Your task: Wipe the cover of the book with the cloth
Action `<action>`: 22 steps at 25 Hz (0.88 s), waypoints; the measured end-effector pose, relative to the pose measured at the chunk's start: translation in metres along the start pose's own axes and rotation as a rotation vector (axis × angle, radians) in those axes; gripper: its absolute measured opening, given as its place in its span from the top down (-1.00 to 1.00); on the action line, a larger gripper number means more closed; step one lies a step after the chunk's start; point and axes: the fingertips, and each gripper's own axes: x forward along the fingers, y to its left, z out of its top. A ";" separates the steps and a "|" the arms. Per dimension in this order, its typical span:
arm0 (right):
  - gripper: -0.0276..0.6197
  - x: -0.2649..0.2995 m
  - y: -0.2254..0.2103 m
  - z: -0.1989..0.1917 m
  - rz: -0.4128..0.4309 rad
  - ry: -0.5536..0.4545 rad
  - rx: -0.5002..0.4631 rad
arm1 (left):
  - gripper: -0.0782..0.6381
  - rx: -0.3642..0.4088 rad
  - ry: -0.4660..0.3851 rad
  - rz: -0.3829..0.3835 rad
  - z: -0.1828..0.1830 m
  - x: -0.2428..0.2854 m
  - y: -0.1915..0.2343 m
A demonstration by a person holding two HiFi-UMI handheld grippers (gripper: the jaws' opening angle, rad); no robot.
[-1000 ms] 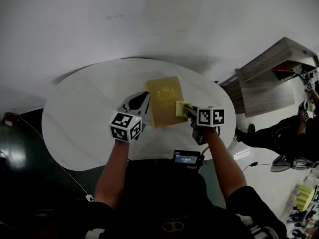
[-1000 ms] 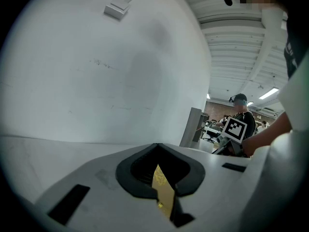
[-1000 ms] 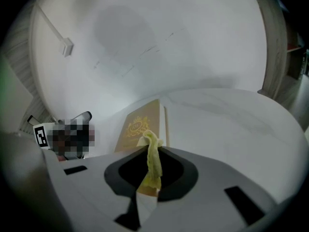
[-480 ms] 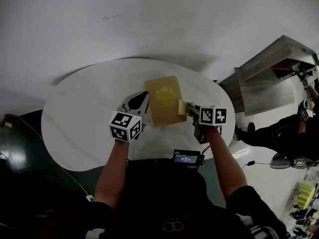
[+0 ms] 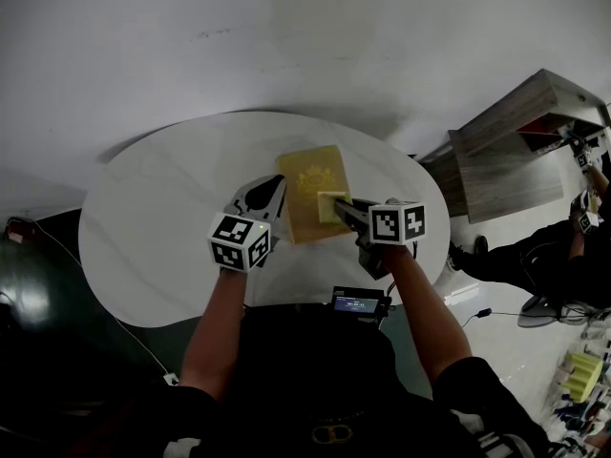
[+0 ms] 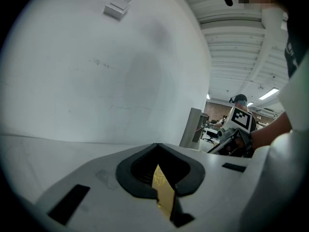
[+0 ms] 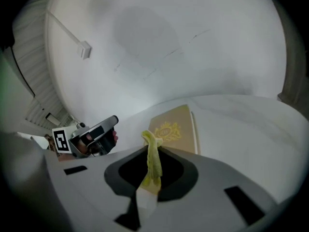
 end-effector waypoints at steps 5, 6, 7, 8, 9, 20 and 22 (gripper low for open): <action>0.64 0.021 0.025 -0.013 0.061 0.061 -0.010 | 0.76 -0.002 -0.003 0.008 -0.001 -0.004 0.002; 0.64 0.025 0.029 -0.017 0.071 0.077 -0.014 | 0.76 -0.004 -0.003 0.011 -0.001 -0.005 0.003; 0.64 0.028 0.033 -0.021 0.076 0.092 -0.020 | 0.76 -0.005 -0.003 0.013 -0.002 -0.006 0.003; 0.64 0.032 0.036 -0.025 0.078 0.107 -0.025 | 0.76 -0.006 -0.002 0.015 -0.002 -0.007 0.004; 0.64 0.036 0.039 -0.030 0.081 0.122 -0.029 | 0.76 -0.008 -0.002 0.017 -0.002 -0.008 0.005; 0.64 0.059 0.043 -0.062 0.058 0.220 -0.041 | 0.76 -0.021 -0.004 0.024 -0.004 -0.011 0.010; 0.64 0.059 0.040 -0.064 0.045 0.219 -0.036 | 0.76 -0.022 -0.003 0.024 -0.004 -0.011 0.010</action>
